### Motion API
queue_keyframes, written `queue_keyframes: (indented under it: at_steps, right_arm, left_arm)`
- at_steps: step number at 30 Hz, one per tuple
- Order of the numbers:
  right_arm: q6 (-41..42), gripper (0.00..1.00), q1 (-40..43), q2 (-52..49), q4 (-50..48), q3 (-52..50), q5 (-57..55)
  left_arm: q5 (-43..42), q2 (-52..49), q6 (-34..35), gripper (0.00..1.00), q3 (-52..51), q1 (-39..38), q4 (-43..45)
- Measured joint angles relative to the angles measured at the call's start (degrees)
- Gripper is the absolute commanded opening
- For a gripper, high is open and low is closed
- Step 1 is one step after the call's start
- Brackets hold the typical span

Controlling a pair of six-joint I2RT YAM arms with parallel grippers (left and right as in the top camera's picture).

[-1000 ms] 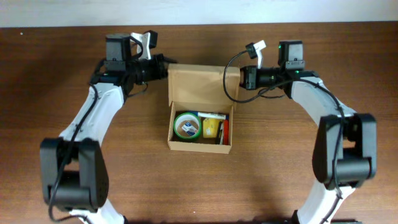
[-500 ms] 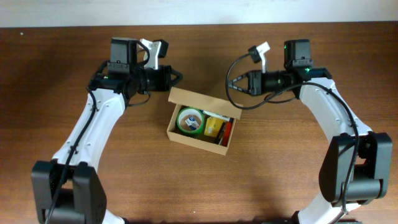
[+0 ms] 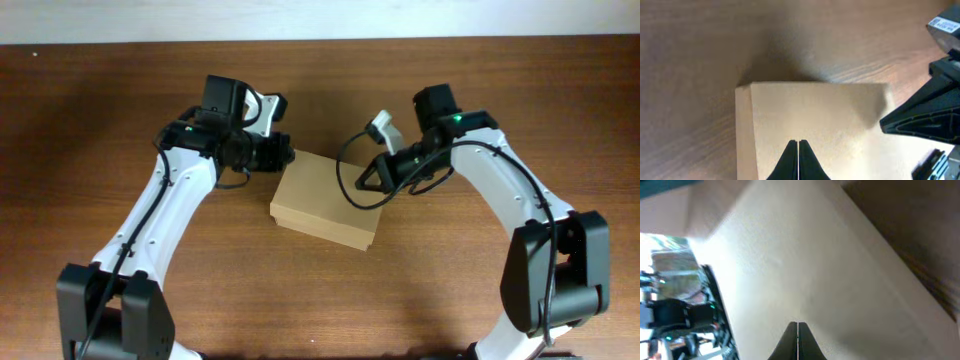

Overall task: Pack container
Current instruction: 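Press down on the closed lid with both grippers to seat it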

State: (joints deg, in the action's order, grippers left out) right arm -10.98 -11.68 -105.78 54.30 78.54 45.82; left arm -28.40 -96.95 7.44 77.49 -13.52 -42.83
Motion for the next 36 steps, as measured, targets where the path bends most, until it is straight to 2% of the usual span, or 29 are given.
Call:
queue_keyframes:
  at_steps: [6,14,22,36]
  right_arm:
    - [-0.2,0.04,0.0,1.5,1.9,0.0,-5.2]
    - [2.9,0.04,0.0,11.8,6.7,0.0,-15.0]
    - [4.5,0.04,-0.9,15.0,13.3,0.0,-17.1]
    - [4.8,0.04,-5.9,15.0,6.8,-7.1,-15.3]
  left_arm:
    - [2.1,0.0,-0.4,0.02,0.0,-0.1,-2.6]
    - [6.4,5.5,-0.5,0.02,0.0,-0.1,-6.2]
    - [9.0,8.9,-1.9,0.02,-0.1,-3.0,-8.4]
    - [10.3,8.9,-2.1,0.02,-11.2,-5.2,-0.9]
